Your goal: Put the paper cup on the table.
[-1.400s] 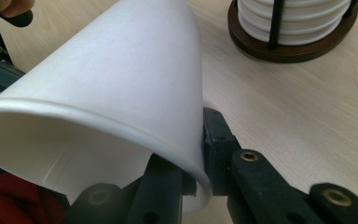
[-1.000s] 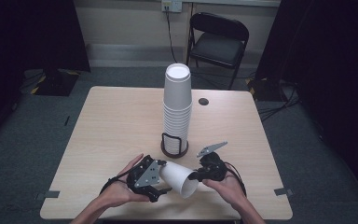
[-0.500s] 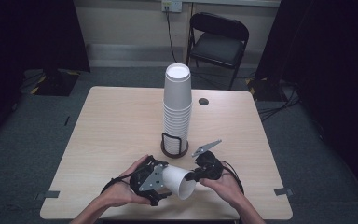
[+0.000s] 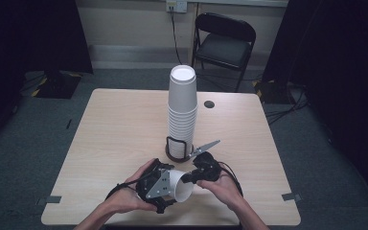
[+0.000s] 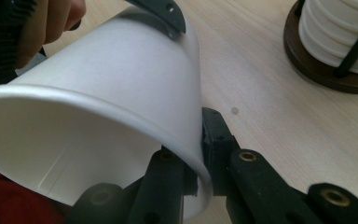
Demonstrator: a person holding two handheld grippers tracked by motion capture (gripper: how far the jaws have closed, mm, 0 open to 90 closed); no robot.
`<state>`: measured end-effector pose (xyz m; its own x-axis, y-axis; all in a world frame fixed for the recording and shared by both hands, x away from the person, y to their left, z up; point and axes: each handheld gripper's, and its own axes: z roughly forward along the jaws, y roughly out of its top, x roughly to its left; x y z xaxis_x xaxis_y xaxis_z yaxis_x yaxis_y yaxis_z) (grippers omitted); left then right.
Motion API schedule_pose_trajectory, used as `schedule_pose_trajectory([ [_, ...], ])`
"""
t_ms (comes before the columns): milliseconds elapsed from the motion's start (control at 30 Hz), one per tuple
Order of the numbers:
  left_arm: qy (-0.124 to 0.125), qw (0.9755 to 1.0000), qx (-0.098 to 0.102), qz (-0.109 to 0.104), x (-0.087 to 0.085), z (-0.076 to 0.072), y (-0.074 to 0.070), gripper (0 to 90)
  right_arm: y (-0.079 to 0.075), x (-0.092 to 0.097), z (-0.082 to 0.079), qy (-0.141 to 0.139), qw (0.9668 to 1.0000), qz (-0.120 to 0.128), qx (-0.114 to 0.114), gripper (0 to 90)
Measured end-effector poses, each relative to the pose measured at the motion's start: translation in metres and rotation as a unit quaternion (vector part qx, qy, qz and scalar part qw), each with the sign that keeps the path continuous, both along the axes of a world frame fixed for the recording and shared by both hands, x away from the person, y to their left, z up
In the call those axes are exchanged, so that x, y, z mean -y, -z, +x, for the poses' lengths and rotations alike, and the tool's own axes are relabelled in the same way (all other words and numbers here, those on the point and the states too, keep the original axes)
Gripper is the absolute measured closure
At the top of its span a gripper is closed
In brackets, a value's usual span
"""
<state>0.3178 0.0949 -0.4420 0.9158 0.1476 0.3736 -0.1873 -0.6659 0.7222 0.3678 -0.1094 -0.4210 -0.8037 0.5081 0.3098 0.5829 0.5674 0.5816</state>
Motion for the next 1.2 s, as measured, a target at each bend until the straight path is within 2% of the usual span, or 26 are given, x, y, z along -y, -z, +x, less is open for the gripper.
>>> schedule_pose_trajectory([
  [133, 0.002, 1.0000, 0.004, -0.008, 0.003, -0.002, -0.001, 0.1, 0.000, -0.003, 0.001, 0.001, 1.0000, 0.007, -0.003, 86.5],
  [200, 0.013, 0.9999, 0.009, -0.003, 0.006, -0.004, -0.002, 3.5, 0.000, -0.006, 0.001, -0.001, 1.0000, 0.007, -0.005, 87.1],
  [267, 0.018, 0.9997, 0.009, -0.010, 0.009, -0.006, -0.003, 6.1, 0.001, -0.010, 0.001, -0.004, 1.0000, 0.005, -0.004, 87.7],
  [333, 0.015, 0.9997, 0.012, -0.014, 0.009, -0.006, -0.005, 6.8, 0.001, -0.012, 0.002, -0.001, 1.0000, 0.000, -0.003, 88.6],
  [400, 0.014, 0.9997, 0.015, -0.017, 0.009, -0.006, -0.007, 7.0, 0.002, -0.012, 0.004, -0.001, 0.9999, 0.007, -0.008, 88.7],
  [467, 0.011, 0.9997, 0.010, -0.021, 0.008, -0.005, -0.006, 7.1, 0.001, -0.012, 0.004, 0.006, 0.9999, 0.008, -0.008, 88.8],
  [667, 0.008, 0.9997, 0.014, -0.017, 0.011, -0.007, -0.005, 8.3, 0.000, -0.015, 0.001, 0.003, 0.9999, 0.015, -0.008, 88.8],
  [767, 0.003, 0.9997, 0.011, -0.023, 0.010, -0.007, -0.004, 8.6, 0.001, -0.015, 0.001, 0.007, 0.9998, 0.016, -0.008, 88.9],
  [800, 0.003, 0.9997, 0.016, -0.017, 0.010, -0.007, -0.005, 8.6, 0.001, -0.015, 0.001, 0.008, 0.9998, 0.016, -0.010, 88.8],
  [1000, -0.009, 0.9996, -0.001, -0.026, 0.012, -0.008, -0.004, 10.5, 0.003, -0.013, 0.000, 0.015, 0.9998, 0.014, -0.010, 87.7],
  [1200, -0.025, 0.9986, -0.014, -0.044, 0.008, -0.004, -0.005, 11.1, 0.002, -0.009, -0.001, 0.022, 0.9995, 0.024, -0.002, 79.8],
])
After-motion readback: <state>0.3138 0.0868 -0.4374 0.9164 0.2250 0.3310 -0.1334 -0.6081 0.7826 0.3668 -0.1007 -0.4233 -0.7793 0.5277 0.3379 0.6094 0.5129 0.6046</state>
